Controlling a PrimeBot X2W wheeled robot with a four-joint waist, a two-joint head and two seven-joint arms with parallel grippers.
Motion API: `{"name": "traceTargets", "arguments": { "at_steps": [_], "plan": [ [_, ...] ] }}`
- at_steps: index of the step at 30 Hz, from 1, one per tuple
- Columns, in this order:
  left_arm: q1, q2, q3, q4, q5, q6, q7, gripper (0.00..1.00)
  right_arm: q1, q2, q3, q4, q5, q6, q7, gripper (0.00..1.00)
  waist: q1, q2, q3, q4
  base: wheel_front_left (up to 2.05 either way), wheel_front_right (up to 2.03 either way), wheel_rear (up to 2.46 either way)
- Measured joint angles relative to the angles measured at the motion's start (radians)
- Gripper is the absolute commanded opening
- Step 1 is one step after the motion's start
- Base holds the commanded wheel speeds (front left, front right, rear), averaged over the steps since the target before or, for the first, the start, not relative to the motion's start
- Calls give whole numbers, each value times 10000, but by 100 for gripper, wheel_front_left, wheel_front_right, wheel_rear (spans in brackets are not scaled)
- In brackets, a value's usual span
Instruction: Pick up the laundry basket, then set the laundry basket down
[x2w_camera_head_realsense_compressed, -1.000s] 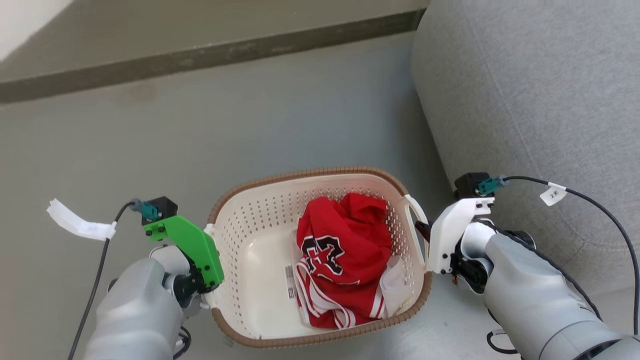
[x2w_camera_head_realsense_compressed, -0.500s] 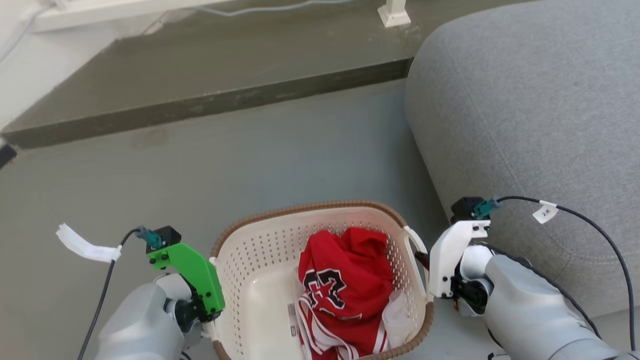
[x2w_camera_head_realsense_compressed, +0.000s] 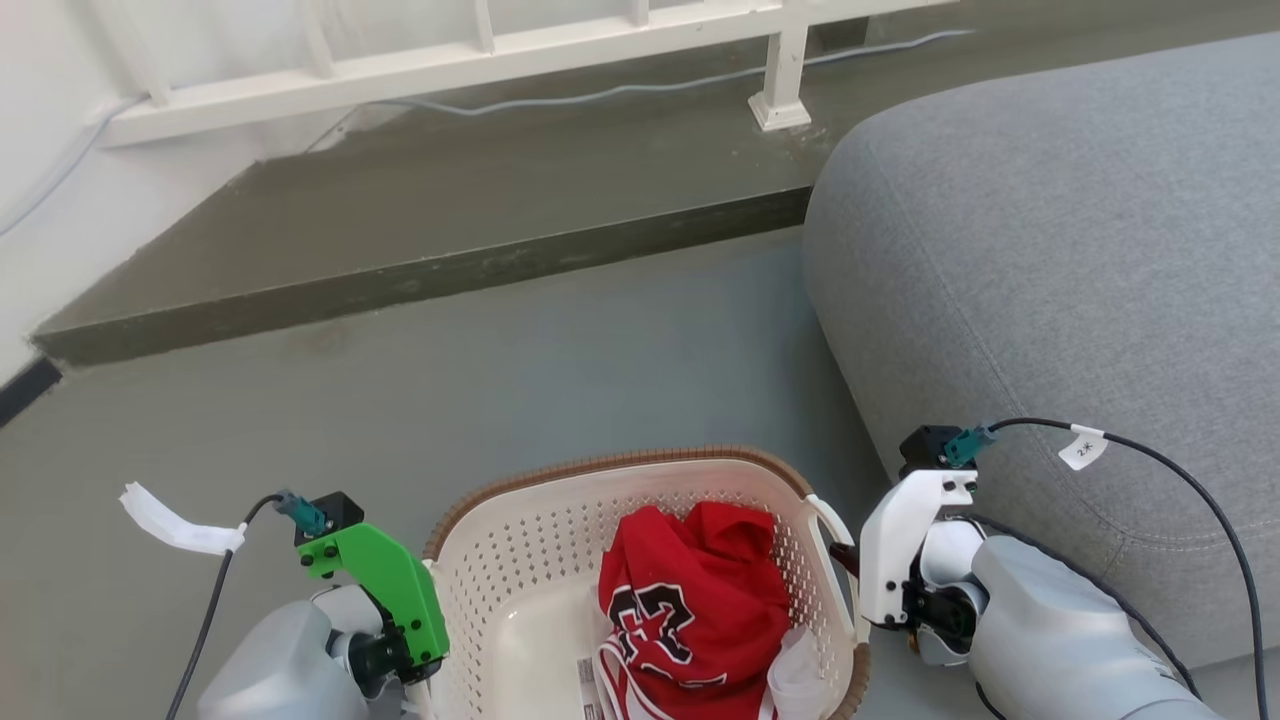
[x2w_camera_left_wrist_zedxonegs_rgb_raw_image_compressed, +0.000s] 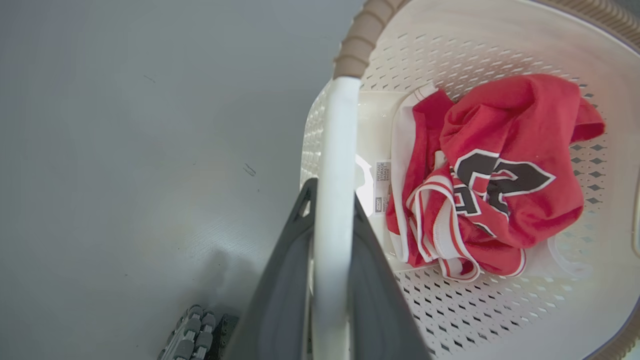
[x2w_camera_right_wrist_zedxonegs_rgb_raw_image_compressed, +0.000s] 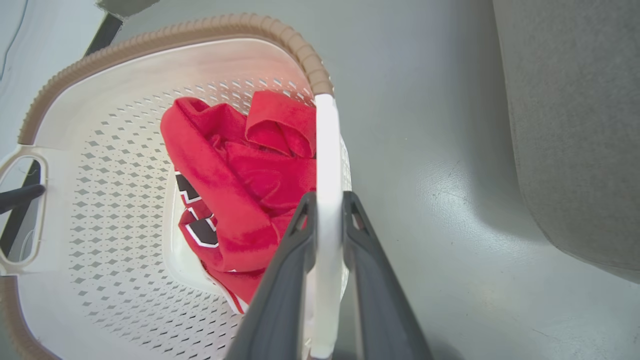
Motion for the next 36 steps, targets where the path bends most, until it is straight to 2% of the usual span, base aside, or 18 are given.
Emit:
{"name": "traceTargets", "arguments": {
  "at_steps": [36],
  "plan": [
    [166,6,-261,69,-374,0,552,0,187,-194,316,-176,593,0,391,0,0,0,-531,18,0,0,0]
  ]
}}
